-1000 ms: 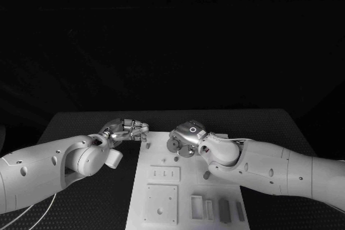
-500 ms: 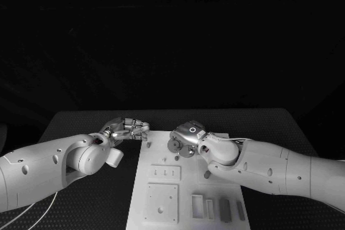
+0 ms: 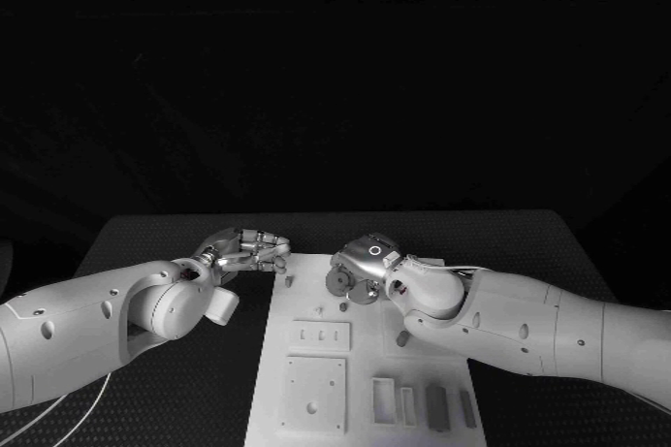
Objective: Assemble the parts on the task board
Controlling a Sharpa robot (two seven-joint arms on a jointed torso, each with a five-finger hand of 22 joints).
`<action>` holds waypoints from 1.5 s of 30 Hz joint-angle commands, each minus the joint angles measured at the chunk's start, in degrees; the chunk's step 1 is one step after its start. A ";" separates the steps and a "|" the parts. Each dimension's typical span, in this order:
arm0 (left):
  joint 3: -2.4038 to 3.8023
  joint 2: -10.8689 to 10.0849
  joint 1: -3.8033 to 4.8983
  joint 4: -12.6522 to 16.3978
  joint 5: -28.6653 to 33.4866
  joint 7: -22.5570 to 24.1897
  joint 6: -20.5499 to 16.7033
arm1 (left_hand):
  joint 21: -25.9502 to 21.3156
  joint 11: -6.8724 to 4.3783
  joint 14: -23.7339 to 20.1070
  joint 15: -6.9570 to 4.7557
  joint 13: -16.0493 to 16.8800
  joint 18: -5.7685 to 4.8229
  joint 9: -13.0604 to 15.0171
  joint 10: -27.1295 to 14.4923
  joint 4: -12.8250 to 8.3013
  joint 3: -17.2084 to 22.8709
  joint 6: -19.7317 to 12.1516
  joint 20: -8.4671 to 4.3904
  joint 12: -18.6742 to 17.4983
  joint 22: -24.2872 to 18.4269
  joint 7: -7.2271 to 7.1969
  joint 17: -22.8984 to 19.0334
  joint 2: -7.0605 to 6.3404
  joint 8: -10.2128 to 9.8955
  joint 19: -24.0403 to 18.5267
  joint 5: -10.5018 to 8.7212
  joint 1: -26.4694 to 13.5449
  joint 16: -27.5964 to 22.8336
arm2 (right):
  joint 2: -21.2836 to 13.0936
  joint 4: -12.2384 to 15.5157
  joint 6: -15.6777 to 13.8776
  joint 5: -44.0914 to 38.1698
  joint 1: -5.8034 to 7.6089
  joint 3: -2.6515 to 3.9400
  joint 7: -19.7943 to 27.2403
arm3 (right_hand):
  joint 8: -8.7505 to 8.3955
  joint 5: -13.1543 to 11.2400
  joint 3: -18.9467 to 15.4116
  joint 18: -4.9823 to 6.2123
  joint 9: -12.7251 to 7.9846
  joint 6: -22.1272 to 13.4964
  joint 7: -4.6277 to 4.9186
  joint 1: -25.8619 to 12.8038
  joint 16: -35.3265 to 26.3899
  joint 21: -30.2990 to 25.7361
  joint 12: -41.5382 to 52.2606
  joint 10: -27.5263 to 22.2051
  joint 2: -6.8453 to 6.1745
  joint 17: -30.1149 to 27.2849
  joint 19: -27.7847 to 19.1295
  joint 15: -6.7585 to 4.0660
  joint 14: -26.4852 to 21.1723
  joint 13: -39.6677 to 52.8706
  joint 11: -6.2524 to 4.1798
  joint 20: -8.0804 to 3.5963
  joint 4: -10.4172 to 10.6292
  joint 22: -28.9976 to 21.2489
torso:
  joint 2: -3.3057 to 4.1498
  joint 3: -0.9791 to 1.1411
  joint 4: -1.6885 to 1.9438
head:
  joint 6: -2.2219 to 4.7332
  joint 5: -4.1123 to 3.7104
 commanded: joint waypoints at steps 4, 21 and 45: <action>0.05 0.09 0.04 0.12 -0.17 0.48 0.86 | -0.34 0.29 0.20 0.33 0.05 0.78 -0.08 0.21 -0.13 -0.36 0.04 0.32 -0.38 0.09 0.03 0.11 -0.04 -0.09 -0.14 -0.13 -0.53 -0.31 | 0.04 -0.65 2.19 2.67 -0.19 -0.17 0.64 | -4.31 0.15 0.47 0.73 -0.83 -4.91 3.45 -0.02 -0.26 -0.51 -0.48 -0.30 -2.37 -0.28 0.24 0.94 -0.50 0.05 1.29 0.15 0.97 0.38 | -0.01 0.03 0.00 | 0.05 0.04; 0.05 0.09 0.04 0.05 -0.17 0.26 1.04 | -0.38 0.33 0.18 0.36 0.05 0.78 -0.11 0.14 -0.12 -0.35 -0.03 0.33 -0.46 0.11 0.06 0.18 -0.01 -0.13 -0.15 -0.12 -0.58 -0.40 | -1.61 -1.52 6.62 12.38 -0.17 -0.15 4.16 | -5.58 0.12 0.62 0.73 -1.62 -9.46 5.67 0.19 -0.08 -0.61 0.03 -2.00 -3.57 -0.49 -0.16 2.93 -1.47 0.62 3.41 0.41 4.52 0.85 | -0.01 0.02 -0.01 | -0.20 -0.01; 0.05 -0.03 0.05 0.19 -0.17 -0.11 1.10 | -0.48 0.42 0.19 0.38 0.06 0.78 -0.17 -0.02 -0.10 -0.33 -0.23 0.35 -0.63 0.15 0.15 0.33 0.09 -0.24 -0.17 -0.13 -0.91 -0.60 | -1.39 -1.73 1.90 11.56 -0.17 -0.12 4.83 | -1.75 0.14 -0.35 0.73 -0.37 -2.63 3.88 0.51 0.23 -0.24 0.41 -1.37 0.26 0.18 -0.40 1.45 -1.02 0.30 1.75 0.25 3.09 0.99 | 0.03 0.02 -0.04 | -0.41 0.01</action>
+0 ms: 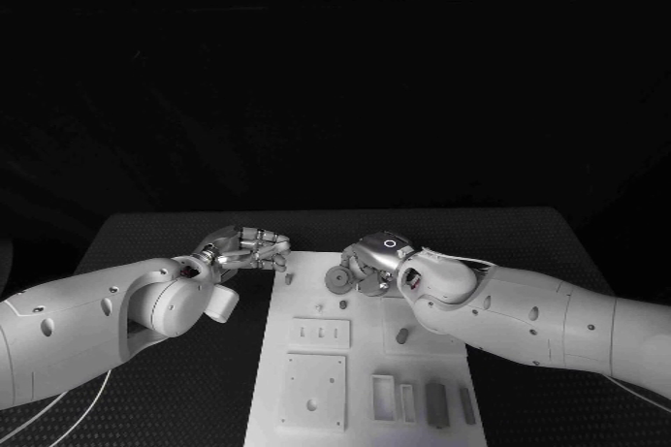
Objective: Assemble the parts on the task board
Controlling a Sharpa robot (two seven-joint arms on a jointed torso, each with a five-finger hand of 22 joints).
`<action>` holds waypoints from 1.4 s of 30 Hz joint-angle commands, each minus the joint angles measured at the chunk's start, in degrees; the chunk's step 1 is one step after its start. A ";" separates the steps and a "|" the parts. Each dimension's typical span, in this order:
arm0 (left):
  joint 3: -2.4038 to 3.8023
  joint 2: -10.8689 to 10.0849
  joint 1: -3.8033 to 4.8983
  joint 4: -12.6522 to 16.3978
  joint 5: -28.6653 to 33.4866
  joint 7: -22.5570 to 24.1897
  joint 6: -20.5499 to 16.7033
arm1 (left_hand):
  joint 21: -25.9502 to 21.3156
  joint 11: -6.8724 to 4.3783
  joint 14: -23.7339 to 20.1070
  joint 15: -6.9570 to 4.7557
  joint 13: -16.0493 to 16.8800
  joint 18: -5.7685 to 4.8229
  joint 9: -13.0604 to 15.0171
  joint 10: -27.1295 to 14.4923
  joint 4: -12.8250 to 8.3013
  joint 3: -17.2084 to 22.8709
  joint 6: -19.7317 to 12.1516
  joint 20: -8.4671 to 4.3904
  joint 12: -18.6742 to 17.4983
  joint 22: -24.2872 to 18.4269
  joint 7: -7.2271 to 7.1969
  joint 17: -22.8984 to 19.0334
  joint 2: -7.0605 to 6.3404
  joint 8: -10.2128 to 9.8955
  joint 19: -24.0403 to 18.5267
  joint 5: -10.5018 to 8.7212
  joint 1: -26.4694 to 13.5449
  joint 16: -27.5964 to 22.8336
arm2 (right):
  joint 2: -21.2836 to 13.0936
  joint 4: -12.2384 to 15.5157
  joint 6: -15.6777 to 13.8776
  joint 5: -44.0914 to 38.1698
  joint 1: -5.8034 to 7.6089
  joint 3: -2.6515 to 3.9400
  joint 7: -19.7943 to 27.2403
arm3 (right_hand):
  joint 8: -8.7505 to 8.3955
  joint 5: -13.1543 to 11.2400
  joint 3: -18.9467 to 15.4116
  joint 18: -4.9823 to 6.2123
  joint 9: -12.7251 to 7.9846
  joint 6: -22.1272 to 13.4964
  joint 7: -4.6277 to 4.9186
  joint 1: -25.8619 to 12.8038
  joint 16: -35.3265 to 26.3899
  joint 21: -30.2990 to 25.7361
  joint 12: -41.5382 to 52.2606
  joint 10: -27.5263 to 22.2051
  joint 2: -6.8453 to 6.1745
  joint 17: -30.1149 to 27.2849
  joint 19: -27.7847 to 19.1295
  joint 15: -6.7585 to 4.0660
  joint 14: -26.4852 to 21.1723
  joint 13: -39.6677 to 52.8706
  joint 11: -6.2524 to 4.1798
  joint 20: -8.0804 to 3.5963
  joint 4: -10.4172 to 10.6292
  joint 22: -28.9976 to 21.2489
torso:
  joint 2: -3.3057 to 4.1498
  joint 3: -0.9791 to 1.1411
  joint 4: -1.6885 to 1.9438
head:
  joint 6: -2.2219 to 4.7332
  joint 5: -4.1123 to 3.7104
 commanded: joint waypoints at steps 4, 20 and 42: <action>0.05 -0.08 0.04 0.24 -0.16 0.16 0.88 | -0.28 0.44 0.19 0.39 0.08 0.54 -0.08 -0.06 0.05 -0.17 -0.29 0.36 -0.24 0.08 0.18 0.09 -0.06 -0.27 -0.17 -0.13 -0.62 -0.41 | 0.03 0.21 1.35 -0.62 -0.35 -0.24 0.94 | 0.03 0.08 -0.02 0.74 -0.02 2.84 1.54 0.14 -0.03 0.27 -0.17 0.02 0.94 0.02 -0.37 -0.78 0.01 -0.15 -0.69 -0.22 -0.96 0.98 | -0.03 0.00 -0.04 | -0.05 0.00; 0.05 -0.38 0.04 0.47 -0.16 0.06 0.89 | -0.33 0.48 0.20 0.39 0.09 0.55 -0.14 -0.13 0.05 -0.15 -0.52 0.36 -0.32 0.11 0.27 0.19 -0.13 -0.39 -0.18 -0.13 -0.70 -0.51 | -0.69 1.69 0.56 -4.00 -0.38 -0.26 -1.12 | 2.34 0.09 -0.14 0.74 1.11 7.47 0.38 0.02 0.03 0.38 -0.27 0.70 0.81 0.44 -0.15 -1.64 0.61 -0.38 -1.75 -0.22 -2.35 0.91 | -0.01 0.00 -0.02 | -0.27 0.05; 0.05 -0.77 0.06 0.74 -0.16 -0.02 0.75 | -0.37 0.49 0.21 0.40 0.12 0.55 -0.16 -0.14 0.05 -0.11 -0.59 0.37 -0.37 0.14 0.31 0.27 -0.15 -0.42 -0.18 -0.13 -0.80 -0.61 | -1.54 3.23 2.14 -2.06 -0.55 -0.28 0.56 | 2.69 0.09 0.38 0.74 1.78 8.52 -0.14 -0.51 -0.18 0.23 -0.56 1.02 0.46 -0.05 -0.21 -2.08 0.48 -0.52 -2.25 -0.24 -1.25 0.86 | -0.03 -0.06 0.09 | -0.56 -0.07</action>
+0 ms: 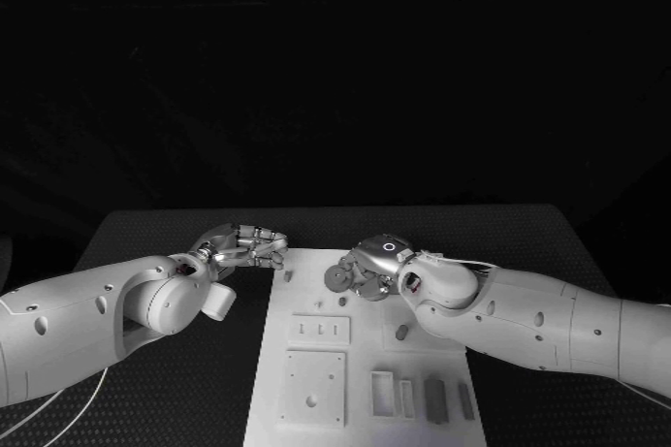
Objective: Assemble the parts on the task board
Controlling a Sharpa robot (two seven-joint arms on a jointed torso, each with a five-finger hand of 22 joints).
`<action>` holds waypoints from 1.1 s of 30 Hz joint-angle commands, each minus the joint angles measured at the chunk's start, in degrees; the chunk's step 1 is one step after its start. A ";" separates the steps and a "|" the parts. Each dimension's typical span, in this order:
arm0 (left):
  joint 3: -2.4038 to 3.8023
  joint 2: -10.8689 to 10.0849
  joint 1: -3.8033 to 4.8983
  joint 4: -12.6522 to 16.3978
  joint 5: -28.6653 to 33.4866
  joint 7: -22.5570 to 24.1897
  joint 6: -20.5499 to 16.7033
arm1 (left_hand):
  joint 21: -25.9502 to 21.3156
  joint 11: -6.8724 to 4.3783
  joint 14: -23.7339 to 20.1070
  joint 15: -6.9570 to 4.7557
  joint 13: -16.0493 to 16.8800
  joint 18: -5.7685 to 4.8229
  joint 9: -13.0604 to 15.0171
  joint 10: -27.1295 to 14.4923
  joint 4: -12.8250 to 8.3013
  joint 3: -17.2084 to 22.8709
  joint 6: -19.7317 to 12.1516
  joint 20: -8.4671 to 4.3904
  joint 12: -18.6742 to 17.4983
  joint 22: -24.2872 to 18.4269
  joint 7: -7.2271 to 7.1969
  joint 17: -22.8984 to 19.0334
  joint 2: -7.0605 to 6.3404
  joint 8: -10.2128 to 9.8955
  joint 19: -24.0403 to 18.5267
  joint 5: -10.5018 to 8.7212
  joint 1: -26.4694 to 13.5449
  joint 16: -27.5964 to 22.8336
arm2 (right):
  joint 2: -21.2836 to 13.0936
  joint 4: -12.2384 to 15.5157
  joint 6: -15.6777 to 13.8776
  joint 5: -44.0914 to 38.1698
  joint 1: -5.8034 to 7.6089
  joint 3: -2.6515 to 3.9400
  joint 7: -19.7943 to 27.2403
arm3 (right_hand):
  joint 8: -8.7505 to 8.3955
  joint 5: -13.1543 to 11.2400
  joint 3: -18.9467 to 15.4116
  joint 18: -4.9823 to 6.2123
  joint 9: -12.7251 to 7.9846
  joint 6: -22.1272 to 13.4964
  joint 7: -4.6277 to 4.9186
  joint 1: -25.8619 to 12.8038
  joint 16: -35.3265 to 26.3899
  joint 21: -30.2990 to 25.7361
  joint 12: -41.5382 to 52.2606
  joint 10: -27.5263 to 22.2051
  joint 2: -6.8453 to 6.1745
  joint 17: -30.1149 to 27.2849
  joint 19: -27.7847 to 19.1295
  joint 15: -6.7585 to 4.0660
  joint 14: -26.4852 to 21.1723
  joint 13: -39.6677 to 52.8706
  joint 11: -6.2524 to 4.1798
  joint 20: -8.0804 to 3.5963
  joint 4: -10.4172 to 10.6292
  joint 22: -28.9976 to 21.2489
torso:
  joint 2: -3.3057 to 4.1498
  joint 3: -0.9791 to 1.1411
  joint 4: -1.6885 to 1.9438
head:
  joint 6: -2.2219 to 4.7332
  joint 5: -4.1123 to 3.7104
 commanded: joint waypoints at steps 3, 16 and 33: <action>0.05 -0.06 0.05 0.16 -0.16 0.26 0.67 | -0.38 0.28 0.07 0.25 0.09 0.88 -0.06 0.07 0.04 -0.10 -0.39 0.37 -0.37 0.06 0.11 0.11 -0.07 -0.18 -0.18 -0.13 -0.65 -0.40 | -0.50 0.86 0.75 0.62 -0.08 -0.03 1.85 | -0.21 0.10 0.08 0.41 -0.16 0.50 0.87 -0.02 -0.16 0.26 -0.33 -0.34 0.54 0.09 0.08 0.03 0.29 -0.08 -0.05 -0.22 0.32 0.87 | 0.01 -0.07 0.11 | 0.01 -0.06; 0.05 -0.24 0.06 0.26 -0.16 0.34 0.55 | -0.42 0.28 0.04 0.26 0.11 0.88 -0.06 0.07 0.03 -0.08 -0.40 0.38 -0.40 0.07 0.12 0.15 -0.12 -0.18 -0.21 -0.12 -0.65 -0.48 | -3.27 2.89 -2.28 1.07 -0.04 0.11 0.95 | -0.44 0.09 -0.03 0.41 -0.18 0.19 0.95 -0.02 -0.11 0.32 -0.33 -0.28 0.57 0.21 0.10 0.03 0.40 -0.06 0.01 -0.24 0.17 0.91 | -0.04 0.02 -0.05 | 0.20 -0.19; 0.05 0.09 0.08 -0.95 -0.18 1.04 0.99 | -0.57 0.18 0.00 0.30 0.22 0.89 0.01 0.30 -0.03 0.12 -0.10 0.42 -0.34 0.09 -0.02 0.29 -0.06 0.02 -0.30 -0.12 -0.41 -0.72 | -13.69 6.41 -0.30 16.71 3.66 2.93 7.61 | -2.70 0.08 0.23 0.41 -0.76 -3.39 2.31 0.96 -0.82 -0.04 -0.66 -0.88 -1.26 -1.89 -0.26 1.01 -1.04 0.03 1.26 -0.12 -0.66 0.81 | -0.18 0.04 -0.18 | 1.92 -1.32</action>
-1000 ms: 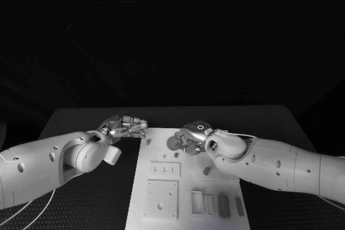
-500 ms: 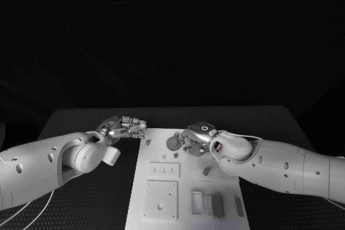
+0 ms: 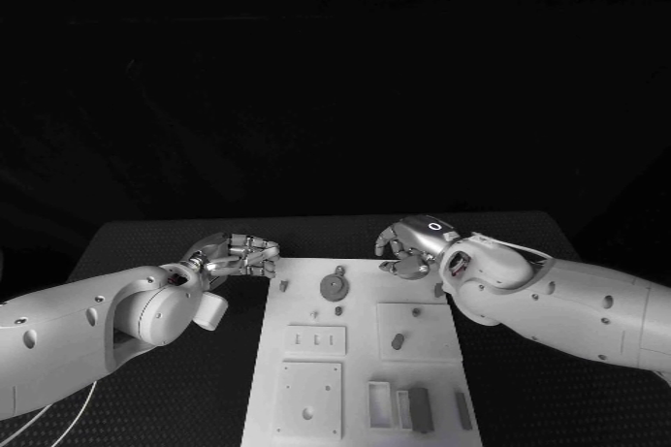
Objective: Assemble the parts on the task board
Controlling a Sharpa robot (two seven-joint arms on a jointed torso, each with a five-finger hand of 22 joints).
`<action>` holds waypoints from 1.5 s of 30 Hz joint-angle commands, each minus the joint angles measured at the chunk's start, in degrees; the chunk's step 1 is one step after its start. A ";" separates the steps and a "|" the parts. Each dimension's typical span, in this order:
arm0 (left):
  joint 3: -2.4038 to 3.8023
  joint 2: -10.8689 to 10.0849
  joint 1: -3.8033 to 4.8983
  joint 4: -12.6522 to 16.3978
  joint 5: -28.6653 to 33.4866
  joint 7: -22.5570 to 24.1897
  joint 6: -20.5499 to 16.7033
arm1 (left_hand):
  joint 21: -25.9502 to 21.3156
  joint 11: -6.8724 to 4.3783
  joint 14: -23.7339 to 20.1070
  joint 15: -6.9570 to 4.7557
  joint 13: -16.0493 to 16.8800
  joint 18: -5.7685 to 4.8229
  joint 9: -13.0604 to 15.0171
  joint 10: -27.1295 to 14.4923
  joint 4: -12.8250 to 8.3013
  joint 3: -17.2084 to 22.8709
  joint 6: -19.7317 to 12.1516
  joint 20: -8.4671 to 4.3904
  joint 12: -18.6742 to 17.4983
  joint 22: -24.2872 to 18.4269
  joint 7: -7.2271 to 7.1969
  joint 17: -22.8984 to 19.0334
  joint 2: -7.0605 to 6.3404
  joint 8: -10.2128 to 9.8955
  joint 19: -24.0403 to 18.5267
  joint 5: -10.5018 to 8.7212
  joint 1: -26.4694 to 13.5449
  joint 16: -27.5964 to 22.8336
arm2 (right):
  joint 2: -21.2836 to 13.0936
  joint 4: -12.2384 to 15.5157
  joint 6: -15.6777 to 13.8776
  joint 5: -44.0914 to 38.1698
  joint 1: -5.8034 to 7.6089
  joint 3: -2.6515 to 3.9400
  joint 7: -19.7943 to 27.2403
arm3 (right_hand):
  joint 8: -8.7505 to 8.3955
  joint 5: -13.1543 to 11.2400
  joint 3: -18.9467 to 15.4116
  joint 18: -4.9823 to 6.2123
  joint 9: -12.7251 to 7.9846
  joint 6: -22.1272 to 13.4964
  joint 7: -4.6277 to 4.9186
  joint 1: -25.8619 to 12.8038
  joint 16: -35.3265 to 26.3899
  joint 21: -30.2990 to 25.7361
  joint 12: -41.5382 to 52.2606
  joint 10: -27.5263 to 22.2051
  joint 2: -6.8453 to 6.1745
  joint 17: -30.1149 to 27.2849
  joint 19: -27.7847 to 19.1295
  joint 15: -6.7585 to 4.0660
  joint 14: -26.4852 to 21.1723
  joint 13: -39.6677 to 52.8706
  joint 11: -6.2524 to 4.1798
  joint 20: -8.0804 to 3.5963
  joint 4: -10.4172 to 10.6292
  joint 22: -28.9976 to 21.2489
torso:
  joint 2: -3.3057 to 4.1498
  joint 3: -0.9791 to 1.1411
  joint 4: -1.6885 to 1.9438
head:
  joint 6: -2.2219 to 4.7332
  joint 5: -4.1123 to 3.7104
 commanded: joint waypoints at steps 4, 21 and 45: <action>0.05 0.43 0.05 -0.42 -0.23 1.03 1.45 | -0.36 0.13 0.14 0.30 0.12 0.57 0.06 0.43 -0.03 0.19 0.14 0.20 -0.04 0.11 -0.15 0.16 0.27 0.17 -0.03 -0.12 -0.08 -0.32 | -4.94 0.56 4.61 8.95 1.11 0.15 5.74 | -0.88 0.12 -0.02 1.19 -0.17 -2.18 1.26 0.14 -0.90 -0.34 -0.37 -0.75 -1.35 -1.55 -0.91 0.52 -1.72 0.14 0.89 0.30 -0.39 0.77 | -0.20 0.05 -0.27 | 0.56 -0.52; 0.02 0.53 0.01 -1.03 -0.98 1.15 2.39 | -0.43 -0.17 0.40 0.22 0.35 0.56 0.20 1.11 -0.02 0.12 0.85 0.15 0.17 0.26 -0.54 0.48 0.42 0.57 0.12 -0.14 0.08 -0.52 | -11.56 -1.50 2.43 12.30 -1.37 -0.97 11.93 | -2.68 0.11 -0.12 1.19 -0.92 -5.60 1.85 -0.70 -1.47 -1.20 -0.66 -2.55 -5.04 -1.57 -2.40 1.17 -3.54 0.28 1.42 1.26 1.70 0.80 | -0.46 0.38 -0.80 | 0.54 -1.00; 0.01 0.70 -0.07 -1.31 -1.01 1.08 2.53 | -0.53 -0.04 0.37 0.24 0.32 0.53 0.08 0.85 0.00 -0.06 0.49 0.15 -0.07 0.32 -0.31 0.63 0.33 0.35 0.10 -0.13 -0.01 -0.74 | -9.48 -4.56 -0.85 13.10 -6.01 -1.04 12.79 | -4.24 0.11 -0.36 1.19 -2.04 -9.36 3.05 -0.69 -1.35 -1.55 -0.38 -4.18 -6.24 -1.35 -3.05 2.08 -4.89 0.59 2.57 1.74 3.66 0.93 | -0.36 0.53 -0.53 | -0.26 -1.07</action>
